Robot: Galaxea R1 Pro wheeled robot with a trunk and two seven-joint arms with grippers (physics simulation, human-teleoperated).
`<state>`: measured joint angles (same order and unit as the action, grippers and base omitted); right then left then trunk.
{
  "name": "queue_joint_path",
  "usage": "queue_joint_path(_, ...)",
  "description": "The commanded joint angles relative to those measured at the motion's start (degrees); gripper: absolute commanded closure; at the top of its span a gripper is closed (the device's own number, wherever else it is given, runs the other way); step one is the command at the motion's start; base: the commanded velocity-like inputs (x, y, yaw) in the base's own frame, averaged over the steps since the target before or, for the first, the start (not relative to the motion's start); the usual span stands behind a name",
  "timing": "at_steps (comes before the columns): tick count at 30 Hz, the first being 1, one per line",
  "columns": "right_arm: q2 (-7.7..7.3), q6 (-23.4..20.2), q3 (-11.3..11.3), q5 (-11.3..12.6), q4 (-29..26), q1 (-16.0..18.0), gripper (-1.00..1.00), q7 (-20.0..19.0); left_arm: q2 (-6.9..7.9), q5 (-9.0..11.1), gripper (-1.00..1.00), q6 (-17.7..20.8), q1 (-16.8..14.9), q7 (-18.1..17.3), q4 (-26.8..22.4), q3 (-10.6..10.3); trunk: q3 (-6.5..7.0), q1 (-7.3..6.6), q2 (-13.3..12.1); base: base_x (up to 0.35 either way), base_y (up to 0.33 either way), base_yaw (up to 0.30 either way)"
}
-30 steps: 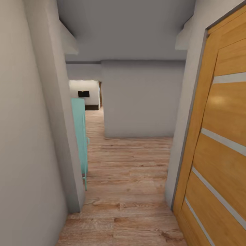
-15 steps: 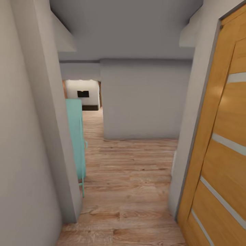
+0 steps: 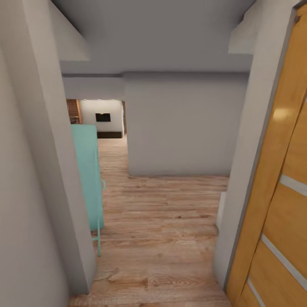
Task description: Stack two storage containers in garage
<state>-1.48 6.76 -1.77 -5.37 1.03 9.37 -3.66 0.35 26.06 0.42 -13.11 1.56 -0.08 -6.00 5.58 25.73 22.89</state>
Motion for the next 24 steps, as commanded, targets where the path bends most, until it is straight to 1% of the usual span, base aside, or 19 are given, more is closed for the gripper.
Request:
queue_joint_path(1,-0.02,0.26,-0.2,-0.5,0.11,0.04,-1.0,-0.03,-0.03,0.47,-1.0,0.0,-0.02,0.25,-0.01,-0.48,-0.02,0.05,0.03,0.324,-0.001,0.0)
queue_joint_path(24,-0.02,0.22,-0.12,-0.44,0.11,0.04,-1.0,-0.03,0.0,0.44,-1.0,-0.6,-0.02,0.55,-0.02,-0.42,-0.02,0.05,0.03,0.324,0.0,0.0)
